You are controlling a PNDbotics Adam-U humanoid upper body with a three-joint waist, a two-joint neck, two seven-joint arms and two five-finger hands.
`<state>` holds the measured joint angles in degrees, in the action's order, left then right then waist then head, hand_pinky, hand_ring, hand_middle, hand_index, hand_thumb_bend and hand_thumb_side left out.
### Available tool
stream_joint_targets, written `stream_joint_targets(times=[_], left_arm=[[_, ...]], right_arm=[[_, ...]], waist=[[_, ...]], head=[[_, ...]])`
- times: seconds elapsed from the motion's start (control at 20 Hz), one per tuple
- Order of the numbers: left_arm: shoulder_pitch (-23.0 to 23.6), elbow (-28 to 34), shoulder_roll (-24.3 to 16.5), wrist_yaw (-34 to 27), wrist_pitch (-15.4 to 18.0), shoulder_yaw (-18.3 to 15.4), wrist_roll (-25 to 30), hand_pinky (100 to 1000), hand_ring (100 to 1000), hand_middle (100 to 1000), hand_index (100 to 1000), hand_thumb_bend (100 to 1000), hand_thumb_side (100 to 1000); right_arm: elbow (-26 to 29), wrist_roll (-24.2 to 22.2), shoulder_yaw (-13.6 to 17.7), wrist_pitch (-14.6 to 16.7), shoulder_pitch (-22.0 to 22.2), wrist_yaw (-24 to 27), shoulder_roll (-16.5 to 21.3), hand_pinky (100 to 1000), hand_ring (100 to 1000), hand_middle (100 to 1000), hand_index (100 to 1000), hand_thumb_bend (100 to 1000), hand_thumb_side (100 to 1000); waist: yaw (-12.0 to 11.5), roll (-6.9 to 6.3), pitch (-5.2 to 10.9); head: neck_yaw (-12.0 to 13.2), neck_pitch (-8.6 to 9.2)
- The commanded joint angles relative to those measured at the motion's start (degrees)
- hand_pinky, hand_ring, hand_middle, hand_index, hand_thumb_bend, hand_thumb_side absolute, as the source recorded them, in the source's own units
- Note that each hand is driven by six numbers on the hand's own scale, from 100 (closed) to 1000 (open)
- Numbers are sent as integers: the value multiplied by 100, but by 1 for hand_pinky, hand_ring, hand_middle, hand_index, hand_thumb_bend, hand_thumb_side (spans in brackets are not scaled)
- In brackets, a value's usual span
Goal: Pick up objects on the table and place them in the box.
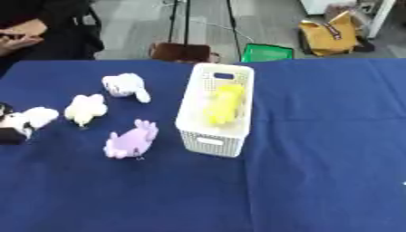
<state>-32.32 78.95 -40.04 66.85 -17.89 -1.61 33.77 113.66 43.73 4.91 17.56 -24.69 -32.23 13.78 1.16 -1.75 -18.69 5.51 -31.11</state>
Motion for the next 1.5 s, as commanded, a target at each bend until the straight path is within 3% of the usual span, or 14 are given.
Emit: stream_joint_targets(times=[0.05, 0.55, 0.85, 1.5], left_arm=[[-143, 207, -353, -49, 29, -73, 114, 447, 518, 528, 596, 100, 622], [-390, 760, -579, -183, 152, -95, 368, 432, 504, 517, 588, 100, 630], [-953, 1057, -611, -572, 395, 125, 583, 422, 494, 509, 581, 100, 633], [-2139, 929, 8, -704, 790, 596, 762, 404, 479, 498, 571, 100, 643]], right_arm=[[93, 16, 24, 3, -32, 20, 97, 830, 870, 690, 748, 100, 941], [93, 13, 17, 5, 10, 10, 114, 830, 870, 690, 748, 100, 940], [93, -20, -12, 16, 46, 22, 112, 830, 870, 690, 748, 100, 940], [93, -95, -84, 54, 84, 83, 85, 831, 869, 691, 747, 100, 937]], waist=[[-19, -24, 149], [-54, -70, 215], [-35, -111, 290], [98, -185, 411]], head=[[-8, 2], [-11, -86], [41, -151], [168, -248]])
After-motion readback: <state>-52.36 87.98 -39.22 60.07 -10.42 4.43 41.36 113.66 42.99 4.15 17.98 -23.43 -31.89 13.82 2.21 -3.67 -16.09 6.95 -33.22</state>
